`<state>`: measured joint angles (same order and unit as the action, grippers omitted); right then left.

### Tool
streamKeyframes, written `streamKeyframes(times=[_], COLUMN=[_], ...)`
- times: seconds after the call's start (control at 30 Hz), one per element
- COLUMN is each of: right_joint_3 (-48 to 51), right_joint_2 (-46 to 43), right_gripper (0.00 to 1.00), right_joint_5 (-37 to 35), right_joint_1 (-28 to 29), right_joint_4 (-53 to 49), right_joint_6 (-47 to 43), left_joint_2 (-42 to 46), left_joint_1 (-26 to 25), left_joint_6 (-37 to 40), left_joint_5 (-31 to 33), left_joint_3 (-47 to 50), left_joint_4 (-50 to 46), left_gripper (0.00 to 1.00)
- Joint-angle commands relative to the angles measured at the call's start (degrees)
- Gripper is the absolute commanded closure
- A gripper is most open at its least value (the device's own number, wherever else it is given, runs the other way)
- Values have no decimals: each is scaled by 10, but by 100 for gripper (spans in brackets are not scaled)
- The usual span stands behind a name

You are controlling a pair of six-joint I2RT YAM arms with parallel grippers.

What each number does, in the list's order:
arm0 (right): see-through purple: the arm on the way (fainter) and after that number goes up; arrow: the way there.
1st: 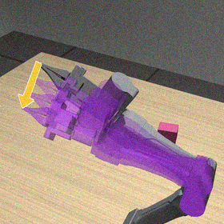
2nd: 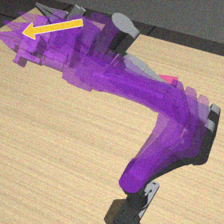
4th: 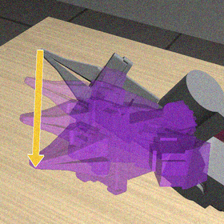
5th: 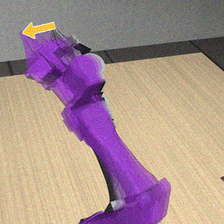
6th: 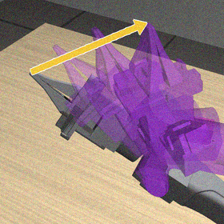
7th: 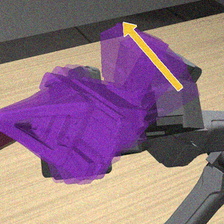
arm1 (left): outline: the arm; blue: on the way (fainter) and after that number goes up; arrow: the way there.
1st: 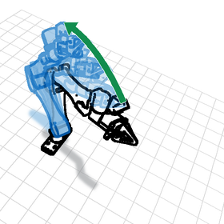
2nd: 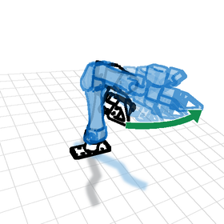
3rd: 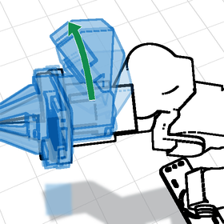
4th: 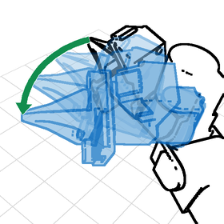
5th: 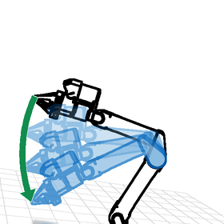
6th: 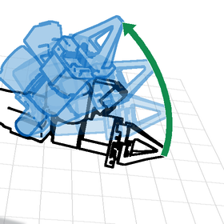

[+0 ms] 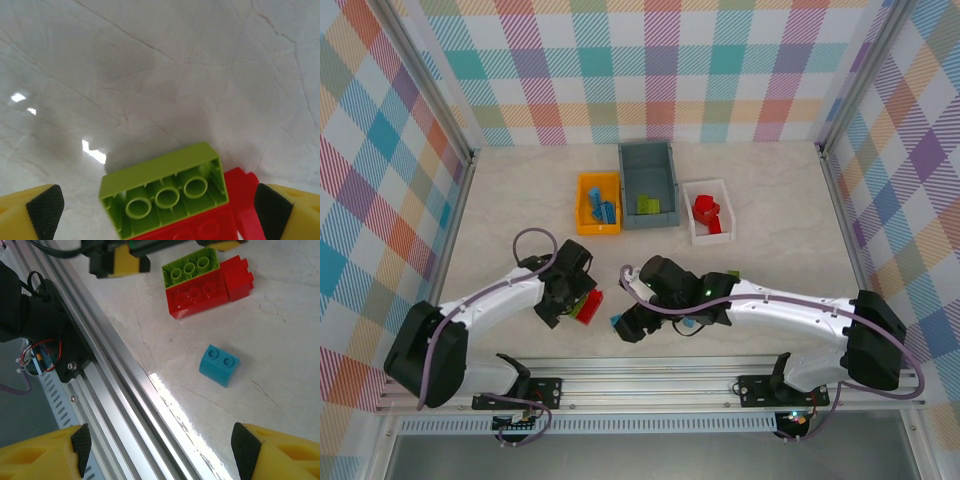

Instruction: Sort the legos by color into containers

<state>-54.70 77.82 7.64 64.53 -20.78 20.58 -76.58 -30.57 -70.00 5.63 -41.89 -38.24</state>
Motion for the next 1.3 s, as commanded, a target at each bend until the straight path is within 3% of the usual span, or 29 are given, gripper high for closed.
streamKeyframes(times=[0.0, 0.2, 0.43, 0.6, 0.73, 0.87, 1.1, 1.27], right_joint_3=[-23, -26, -23, -24, -3, 28, 1, -19], right_joint_2=[1, 3, 0, -26, -102, -186, -203, -193], right_gripper=[24, 24, 26, 29, 30, 32, 32, 32], right_joint_5=[12, 4, -20, -82, -225, -284, -284, -271], right_joint_1=[4, 6, 7, 6, -12, -71, -157, -170], right_joint_4=[22, 16, 15, 3, -9, 25, 26, 20], right_joint_6=[9, 12, 22, 34, 74, 115, 160, 157], left_joint_2=[-16, -53, 19, 44, 2, -106, -350, -533], left_joint_1=[13, 18, 18, 18, 8, -33, -60, -54], left_joint_6=[-38, -46, -55, -26, 63, 150, 214, 241], left_joint_5=[-21, -42, -3, 13, 25, 52, 60, 94], left_joint_3=[7, 17, 44, 8, -136, -326, -643, -887], left_joint_4=[40, 84, 85, 63, 27, -12, -73, -154], left_gripper=[0, 8, 40, 43, 42, 43, 44, 43])
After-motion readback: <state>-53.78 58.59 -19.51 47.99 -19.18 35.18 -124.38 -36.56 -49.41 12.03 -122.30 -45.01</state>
